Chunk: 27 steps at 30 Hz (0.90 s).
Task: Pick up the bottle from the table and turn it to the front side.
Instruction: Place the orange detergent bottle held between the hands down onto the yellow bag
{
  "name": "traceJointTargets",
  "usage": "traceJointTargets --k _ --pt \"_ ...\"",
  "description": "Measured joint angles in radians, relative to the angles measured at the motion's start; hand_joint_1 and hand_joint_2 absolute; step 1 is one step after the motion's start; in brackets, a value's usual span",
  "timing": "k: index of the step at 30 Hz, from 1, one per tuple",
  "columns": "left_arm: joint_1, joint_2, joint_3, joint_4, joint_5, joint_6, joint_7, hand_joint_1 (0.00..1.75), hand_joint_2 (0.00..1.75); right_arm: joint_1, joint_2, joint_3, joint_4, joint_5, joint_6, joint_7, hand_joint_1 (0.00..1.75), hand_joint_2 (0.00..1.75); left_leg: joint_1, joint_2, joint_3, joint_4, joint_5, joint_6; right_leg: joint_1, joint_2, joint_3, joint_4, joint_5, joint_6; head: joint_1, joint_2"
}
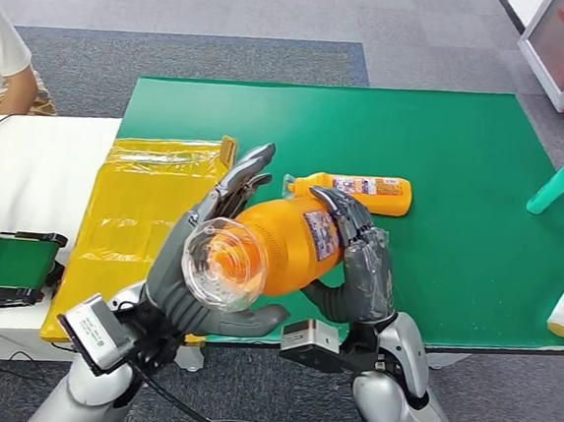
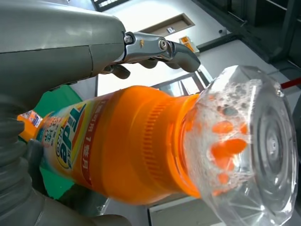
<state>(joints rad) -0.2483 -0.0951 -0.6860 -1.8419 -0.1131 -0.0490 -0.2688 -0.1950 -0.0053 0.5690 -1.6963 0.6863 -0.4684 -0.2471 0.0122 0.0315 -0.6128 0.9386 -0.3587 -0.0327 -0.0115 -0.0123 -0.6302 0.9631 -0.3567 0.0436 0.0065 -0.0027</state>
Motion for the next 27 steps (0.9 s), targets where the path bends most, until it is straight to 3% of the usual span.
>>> traceJointTargets --k 18,22,27 --pt "-0.011 -0.003 -0.024 0.016 0.047 -0.021 0.012 0.00 1.75 -0.006 0.000 0.010 0.007 -0.016 -0.014 -0.007 1.75 1.75 0.000 0.000 0.000 0.000 0.000 0.000 0.000 0.000 0.000 0.000 0.000 0.000 0.000 0.000" --pt "-0.017 -0.003 -0.037 0.018 0.046 -0.020 0.023 1.70 1.75 -0.011 0.000 0.018 0.007 -0.021 -0.020 -0.017 1.75 1.75 0.000 0.000 0.000 0.000 0.000 0.000 0.000 0.000 0.000 0.000 0.000 0.000 0.000 0.000" --pt "-0.023 -0.003 -0.050 0.019 0.030 -0.011 0.032 1.75 1.75 -0.011 0.000 0.023 0.007 -0.023 -0.027 -0.023 1.75 1.75 0.000 0.000 0.000 0.000 0.000 0.000 0.000 0.000 0.000 0.000 0.000 0.000 0.000 0.000"
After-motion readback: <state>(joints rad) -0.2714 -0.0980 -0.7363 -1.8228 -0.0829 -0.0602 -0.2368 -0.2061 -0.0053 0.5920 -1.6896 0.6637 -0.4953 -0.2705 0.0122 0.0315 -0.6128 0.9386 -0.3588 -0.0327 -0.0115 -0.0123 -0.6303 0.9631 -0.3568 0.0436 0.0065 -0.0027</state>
